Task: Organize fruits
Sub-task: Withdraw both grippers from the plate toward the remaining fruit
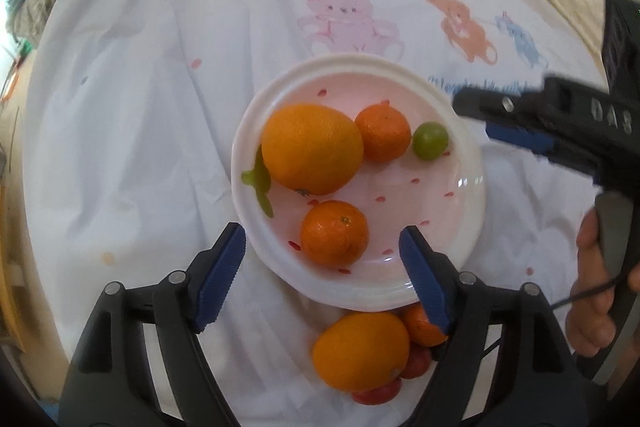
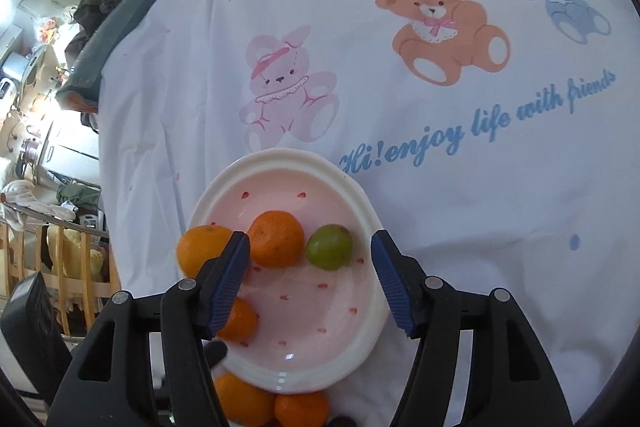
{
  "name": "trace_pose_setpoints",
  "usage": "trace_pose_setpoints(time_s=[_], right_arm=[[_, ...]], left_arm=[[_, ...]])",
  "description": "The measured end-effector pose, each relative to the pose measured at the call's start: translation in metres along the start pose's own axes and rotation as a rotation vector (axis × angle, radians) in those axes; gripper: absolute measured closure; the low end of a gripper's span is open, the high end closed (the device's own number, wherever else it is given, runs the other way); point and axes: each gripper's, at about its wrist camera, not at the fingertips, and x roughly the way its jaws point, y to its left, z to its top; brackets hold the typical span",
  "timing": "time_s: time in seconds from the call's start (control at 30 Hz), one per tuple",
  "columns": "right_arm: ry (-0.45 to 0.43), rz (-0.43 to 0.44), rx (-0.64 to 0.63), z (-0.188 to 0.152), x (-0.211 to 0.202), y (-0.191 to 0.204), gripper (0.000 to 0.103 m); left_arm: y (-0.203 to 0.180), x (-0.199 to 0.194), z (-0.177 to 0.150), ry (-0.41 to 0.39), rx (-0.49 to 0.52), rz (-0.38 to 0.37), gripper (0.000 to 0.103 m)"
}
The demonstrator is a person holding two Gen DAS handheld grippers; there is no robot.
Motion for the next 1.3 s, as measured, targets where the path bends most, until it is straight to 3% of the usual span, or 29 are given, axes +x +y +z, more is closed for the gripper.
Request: trace_pose_setpoints(time_s=[0.27,0.43,0.6,0.93,1.17,1.3], right_arm=[[-0.057,0.004,-0.017,-0.019,-0.037,0.01,0.037],[-0.071,0.002,-0.027,-0.037,-0.06,0.013,0.037],[-0.058,0.01,-0.001,-0.063,-0.073,0.008,0.037],[-0.06,0.003,0.072,-0.109,-0.087,-0.014,0.037],[-0.046,-0.004,0.133,-0.118,-0.087,-0.037,0.037],[-0.043,-0.026,0.138,-0.118,-0.086,-0.043,0.037]], left_arm=[[0.0,-0.028,-0.014,-0.046,0.008,-0.018,0.027],[0.01,-0.047,-0.028,-0.084,-0.012,0.02,0.027],[0.013,-0.051,-0.044,-0.058,-0.027,0.004,0.027],[-0.004,-0.025,-0.065,0.061,0.08,0.006,0.027],[-0.025,-0.003,-0.079,0.147,0.166,-0.028,0.027],[-0.038,0.007,-0.082,0.153,0.237,0.004,0.027]])
